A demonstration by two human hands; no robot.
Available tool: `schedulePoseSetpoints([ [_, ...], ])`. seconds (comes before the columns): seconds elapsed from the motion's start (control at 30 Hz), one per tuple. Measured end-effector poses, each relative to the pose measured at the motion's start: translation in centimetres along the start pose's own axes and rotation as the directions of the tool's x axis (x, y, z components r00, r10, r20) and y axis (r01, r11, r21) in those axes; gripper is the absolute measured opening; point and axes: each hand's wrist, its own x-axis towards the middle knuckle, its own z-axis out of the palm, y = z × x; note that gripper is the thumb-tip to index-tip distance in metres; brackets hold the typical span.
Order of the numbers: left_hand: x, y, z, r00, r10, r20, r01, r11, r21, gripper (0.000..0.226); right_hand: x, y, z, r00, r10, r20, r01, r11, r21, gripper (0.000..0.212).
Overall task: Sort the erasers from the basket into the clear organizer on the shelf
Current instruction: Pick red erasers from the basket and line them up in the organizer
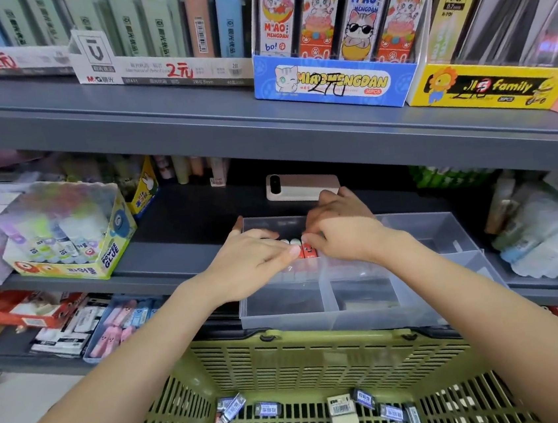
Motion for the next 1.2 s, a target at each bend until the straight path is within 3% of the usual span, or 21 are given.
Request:
schedulePoseSetpoints([
  [0.13,-0.4,0.3,-0.2,0.988,0.019,-0.152,-0.031,0.996,-0.078,0.054,-0.9,-0.3,0.7,0.997,-0.046,-0.060,0.045,0.999,-0.018,0.038],
  [0.23,-2.0,0.7,-0.6,0.950,0.001,-0.312,-0.032,0.995,-0.093,0.053,-2.7,-0.7,0.8,0.974,0.022,-0.225,0.012,0.989,0.150,0.026],
  [0.37,-5.9,1.4,-0.9,0.884,-0.012,-0.467,0.000,1.000,-0.024,0.051,-6.7,-3.3,0.6,0.797,0.074,-0.600,0.120,0.953,0.277,0.017],
  [0.47,-9.3,1.4,-0.9,0.861,-0.092,-0.499,0.091,0.995,-0.027,0.041,-10.7,-7.2,1.9,0.743,0.012,-0.669,0.268,0.911,0.314,0.022],
  [0.53,-11.5,1.3,-0.6,0.872,-0.168,-0.460,0.183,0.983,-0.012,0.038,-12.9,-9.9,3.9,0.770,-0.076,-0.633,0.357,0.875,0.328,0.024],
  [0.6,-13.5,1.2,-0.3,0.887,-0.229,-0.401,0.254,0.967,0.011,0.040,-14.3,-12.5,6.7,0.842,-0.155,-0.517,0.398,0.825,0.401,0.021],
  [0.7,-16.2,1.0,0.3,0.898,-0.288,-0.333,0.304,0.953,-0.004,0.046,-14.8,-16.2,11.2,0.946,-0.231,-0.227,0.320,0.777,0.542,0.015],
  [0.8,-18.2,0.5,0.9,0.905,-0.316,-0.284,0.329,0.944,-0.003,0.051,-13.2,-19.7,15.6,0.954,-0.296,-0.048,0.269,0.772,0.575,0.027],
  [0.97,-19.6,0.0,1.6,0.905,-0.346,-0.248,0.345,0.937,-0.049,0.053,-10.0,-22.8,19.3,0.970,-0.243,0.024,0.200,0.846,0.494,0.029],
  [1.13,-19.2,0.1,1.5,0.904,-0.355,-0.240,0.344,0.935,-0.088,0.055,-9.4,-22.2,20.8,0.972,-0.229,0.052,0.209,0.946,0.247,0.028],
  [1.2,-19.2,0.2,1.4,0.897,-0.357,-0.260,0.356,0.933,-0.051,0.054,-10.0,-21.1,20.8,0.983,-0.169,0.068,0.142,0.945,0.294,0.028],
])
